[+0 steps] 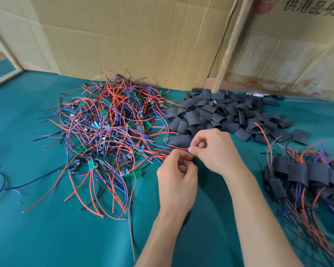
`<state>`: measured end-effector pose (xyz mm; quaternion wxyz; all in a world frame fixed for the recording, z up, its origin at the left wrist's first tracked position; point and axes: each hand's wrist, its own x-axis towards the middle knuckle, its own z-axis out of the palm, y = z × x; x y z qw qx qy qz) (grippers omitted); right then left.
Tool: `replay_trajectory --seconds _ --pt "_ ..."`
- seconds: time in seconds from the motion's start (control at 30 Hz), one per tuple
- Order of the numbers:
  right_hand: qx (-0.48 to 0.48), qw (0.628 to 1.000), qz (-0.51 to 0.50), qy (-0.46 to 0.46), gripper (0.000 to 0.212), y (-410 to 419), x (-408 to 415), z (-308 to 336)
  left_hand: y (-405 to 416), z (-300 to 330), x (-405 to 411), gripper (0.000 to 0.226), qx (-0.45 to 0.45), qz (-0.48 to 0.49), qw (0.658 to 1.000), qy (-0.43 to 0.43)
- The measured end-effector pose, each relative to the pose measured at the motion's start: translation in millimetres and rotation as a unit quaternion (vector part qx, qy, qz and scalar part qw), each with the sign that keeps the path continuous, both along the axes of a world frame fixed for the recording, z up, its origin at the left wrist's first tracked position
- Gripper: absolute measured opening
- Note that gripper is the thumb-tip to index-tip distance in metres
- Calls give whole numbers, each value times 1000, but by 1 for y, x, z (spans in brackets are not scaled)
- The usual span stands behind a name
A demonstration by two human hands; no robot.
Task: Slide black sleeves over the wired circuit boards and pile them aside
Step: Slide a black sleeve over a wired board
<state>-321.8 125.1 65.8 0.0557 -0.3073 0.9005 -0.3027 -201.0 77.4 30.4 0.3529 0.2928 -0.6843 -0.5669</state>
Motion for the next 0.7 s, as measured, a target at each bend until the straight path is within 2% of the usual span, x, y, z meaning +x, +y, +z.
replay_trajectory --seconds 0.1,0.23,0.37,0.47,0.57,0.63,0.7 --pt "32 999 29 16 16 2 0 -2 0 0 0 25 -3 2 1000 -2" --pt "10 999 34 33 2 7 -1 5 -1 -4 -1 24 9 -2 1000 -10" --pt "-102 993 52 -23 8 18 -5 30 -1 -3 -1 15 72 -27 996 33" --pt "-165 970 150 -101 9 28 -3 50 -2 4 1 42 168 -46 979 103" --pt "-61 953 251 -161 12 31 2 57 -5 5 1 56 221 -35 964 143" --pt "31 938 287 -190 12 30 5 56 -5 3 1 48 208 -16 969 133" --pt "50 925 298 -231 10 30 6 52 -4 2 1 37 202 -4 972 122"
